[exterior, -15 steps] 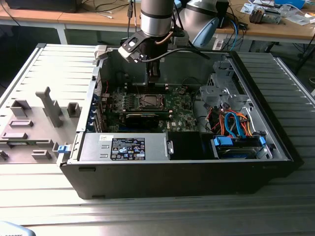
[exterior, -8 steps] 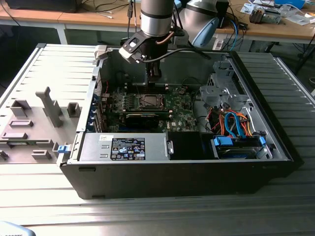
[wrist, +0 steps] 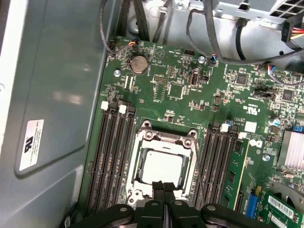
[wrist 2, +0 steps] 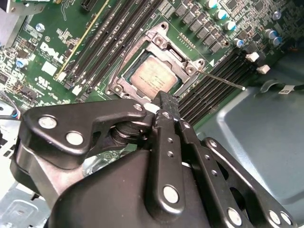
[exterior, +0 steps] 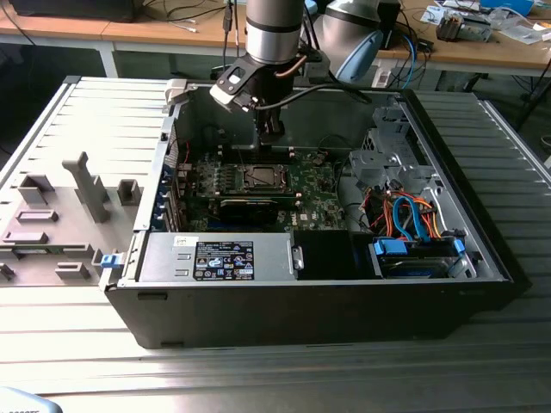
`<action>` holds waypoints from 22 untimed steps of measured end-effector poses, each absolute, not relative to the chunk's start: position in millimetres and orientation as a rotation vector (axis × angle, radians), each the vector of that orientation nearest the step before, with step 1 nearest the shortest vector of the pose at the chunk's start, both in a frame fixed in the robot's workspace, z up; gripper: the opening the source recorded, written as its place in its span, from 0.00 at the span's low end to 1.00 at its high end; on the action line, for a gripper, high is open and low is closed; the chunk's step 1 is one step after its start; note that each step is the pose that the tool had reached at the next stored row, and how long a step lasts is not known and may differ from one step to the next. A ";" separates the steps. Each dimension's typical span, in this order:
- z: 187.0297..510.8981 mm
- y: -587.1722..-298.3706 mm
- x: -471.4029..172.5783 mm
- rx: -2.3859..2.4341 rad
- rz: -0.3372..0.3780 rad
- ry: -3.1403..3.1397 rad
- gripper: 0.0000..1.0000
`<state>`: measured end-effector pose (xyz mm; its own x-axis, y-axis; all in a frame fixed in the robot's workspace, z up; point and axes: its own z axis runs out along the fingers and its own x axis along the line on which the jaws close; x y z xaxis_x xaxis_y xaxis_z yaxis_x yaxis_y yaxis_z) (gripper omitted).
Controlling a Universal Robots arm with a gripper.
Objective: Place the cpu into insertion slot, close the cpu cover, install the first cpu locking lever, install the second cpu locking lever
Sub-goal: 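Install the first cpu locking lever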
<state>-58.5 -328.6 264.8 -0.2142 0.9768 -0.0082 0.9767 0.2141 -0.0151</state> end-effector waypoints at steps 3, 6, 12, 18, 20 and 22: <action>264.8 -328.6 -58.5 -1.933 0.026 -2.472 0.11; 264.8 -328.6 -58.4 -1.906 0.027 -2.493 0.11; 264.8 -328.6 -58.5 -1.853 0.027 -2.534 0.11; 264.8 -328.6 -58.5 -1.789 0.027 -2.580 0.11; 264.8 -328.6 -58.5 -1.772 0.027 -2.592 0.11; 264.8 -328.6 -58.4 -1.757 0.027 -2.602 0.11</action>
